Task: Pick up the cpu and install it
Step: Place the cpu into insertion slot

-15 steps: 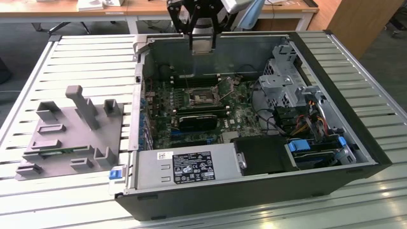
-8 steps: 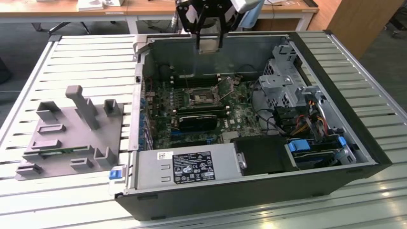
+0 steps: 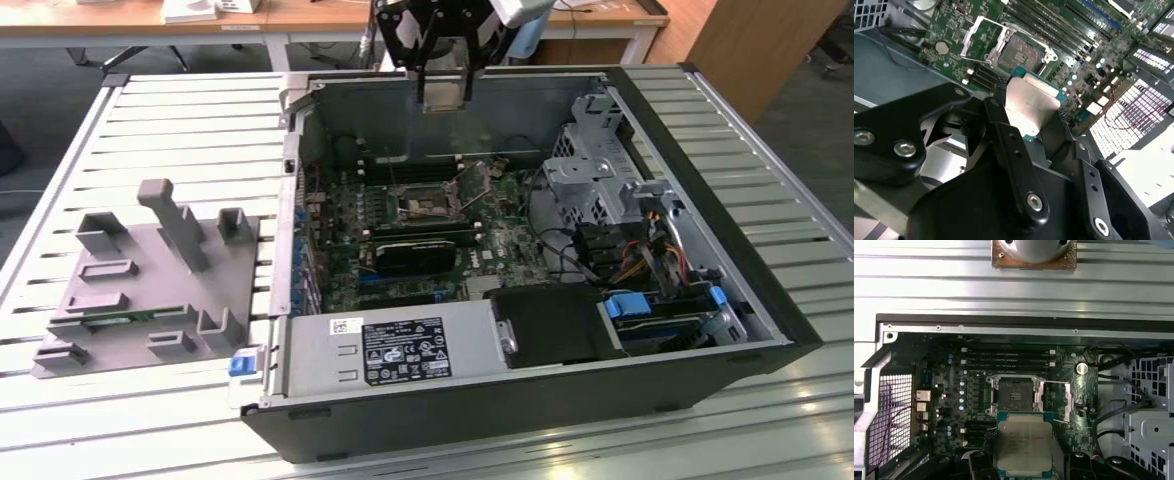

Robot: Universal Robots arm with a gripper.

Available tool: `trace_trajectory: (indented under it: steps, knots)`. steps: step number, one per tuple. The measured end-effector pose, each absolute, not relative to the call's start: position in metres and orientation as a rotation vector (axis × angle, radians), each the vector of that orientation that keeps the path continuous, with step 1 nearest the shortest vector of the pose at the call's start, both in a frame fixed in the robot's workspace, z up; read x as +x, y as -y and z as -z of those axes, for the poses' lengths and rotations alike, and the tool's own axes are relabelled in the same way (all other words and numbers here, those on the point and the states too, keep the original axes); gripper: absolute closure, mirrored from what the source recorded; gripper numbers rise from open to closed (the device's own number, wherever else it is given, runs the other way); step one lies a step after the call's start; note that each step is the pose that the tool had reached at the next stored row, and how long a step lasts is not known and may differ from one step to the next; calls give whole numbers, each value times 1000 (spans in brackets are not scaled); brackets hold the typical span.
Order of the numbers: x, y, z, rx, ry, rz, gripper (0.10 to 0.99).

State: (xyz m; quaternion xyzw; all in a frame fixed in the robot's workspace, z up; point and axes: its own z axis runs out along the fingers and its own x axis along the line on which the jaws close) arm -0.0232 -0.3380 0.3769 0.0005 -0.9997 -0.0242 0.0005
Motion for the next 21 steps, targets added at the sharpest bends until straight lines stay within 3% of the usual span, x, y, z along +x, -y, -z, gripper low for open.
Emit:
trace_trajectory:
  steps: [21]
  knots:
    - [-23,338,-376,-175,3138,74,557]
